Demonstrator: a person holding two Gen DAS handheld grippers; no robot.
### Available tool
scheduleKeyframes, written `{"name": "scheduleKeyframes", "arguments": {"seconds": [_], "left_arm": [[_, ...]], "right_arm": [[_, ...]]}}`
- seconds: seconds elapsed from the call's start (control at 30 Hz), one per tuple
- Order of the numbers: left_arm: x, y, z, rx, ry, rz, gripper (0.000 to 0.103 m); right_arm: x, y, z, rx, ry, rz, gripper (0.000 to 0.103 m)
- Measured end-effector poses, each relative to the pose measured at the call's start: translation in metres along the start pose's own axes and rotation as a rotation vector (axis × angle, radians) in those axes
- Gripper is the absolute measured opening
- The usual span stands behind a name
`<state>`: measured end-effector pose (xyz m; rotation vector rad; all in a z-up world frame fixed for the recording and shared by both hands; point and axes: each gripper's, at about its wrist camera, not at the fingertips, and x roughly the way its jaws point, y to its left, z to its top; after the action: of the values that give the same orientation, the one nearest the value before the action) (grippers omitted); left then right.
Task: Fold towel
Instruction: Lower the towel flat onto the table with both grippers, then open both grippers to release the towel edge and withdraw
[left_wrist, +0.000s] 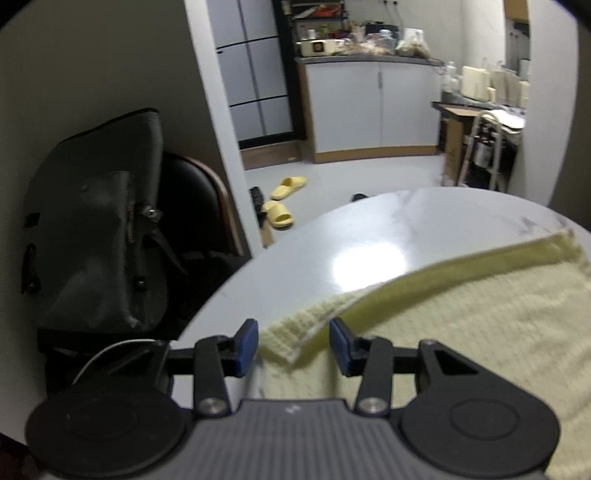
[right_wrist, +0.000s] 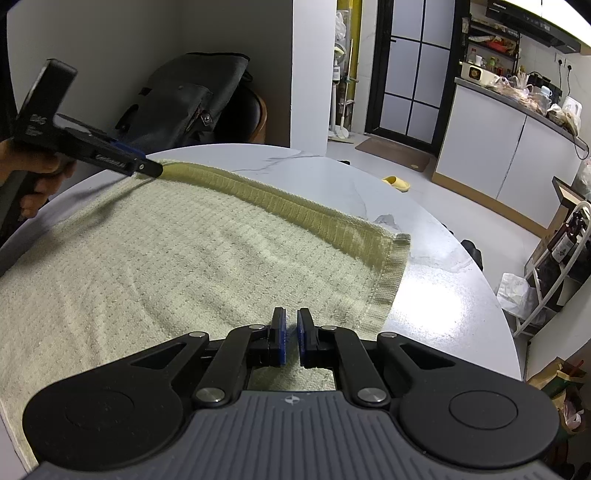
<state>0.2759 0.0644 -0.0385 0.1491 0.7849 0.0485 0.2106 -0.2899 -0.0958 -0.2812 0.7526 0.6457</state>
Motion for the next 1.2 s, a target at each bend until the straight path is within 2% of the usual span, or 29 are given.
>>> {"name": "scheduleKeyframes", "arguments": {"seconds": [0.17, 0.4, 0.53, 0.6, 0.73, 0.87, 0.93, 1.0, 1.13, 1.17, 1.2], "left_arm": [[0.0, 0.01, 0.006, -0.051, -0.029, 0.019, 0.046], [-0.001, 0.007, 0.003, -0.04, -0.026, 0.009, 0.047], [-0.008, 0.014, 0.004, -0.072, -0.057, 0.056, 0.059], [-0.012, 0.016, 0.004, -0.077, -0.068, 0.069, 0.062], [-0.016, 0.012, 0.002, -0.059, -0.069, 0.066, 0.065], [-0.022, 0.007, -0.001, -0.049, -0.076, 0.069, 0.067], [-0.025, 0.005, -0.003, -0.046, -0.083, 0.067, 0.075], [-0.034, 0.002, -0.007, -0.046, -0.094, 0.057, 0.079], [-0.047, 0.0, -0.016, -0.065, -0.088, 0.047, 0.08], [-0.05, -0.001, -0.018, -0.068, -0.089, 0.046, 0.081], [-0.056, -0.002, -0.021, -0.071, -0.092, 0.042, 0.083]], "right_arm": [[0.001, 0.001, 0.0, -0.004, 0.0, 0.001, 0.008], [0.0, 0.002, 0.0, -0.006, 0.001, -0.001, 0.008], [-0.001, 0.004, 0.0, -0.003, 0.001, -0.008, 0.008], [-0.002, 0.004, 0.0, -0.001, 0.002, -0.009, 0.008], [-0.004, 0.002, -0.001, 0.008, -0.006, -0.004, 0.008], [-0.015, -0.001, 0.0, 0.032, -0.056, 0.019, 0.008], [-0.019, -0.002, 0.002, 0.043, -0.072, 0.035, 0.008], [-0.02, -0.001, 0.003, 0.043, -0.075, 0.035, 0.008], [-0.022, 0.002, 0.005, 0.048, -0.081, 0.035, 0.008], [-0.023, 0.002, 0.005, 0.053, -0.082, 0.032, 0.011], [-0.023, 0.002, 0.005, 0.056, -0.083, 0.031, 0.024]]}}
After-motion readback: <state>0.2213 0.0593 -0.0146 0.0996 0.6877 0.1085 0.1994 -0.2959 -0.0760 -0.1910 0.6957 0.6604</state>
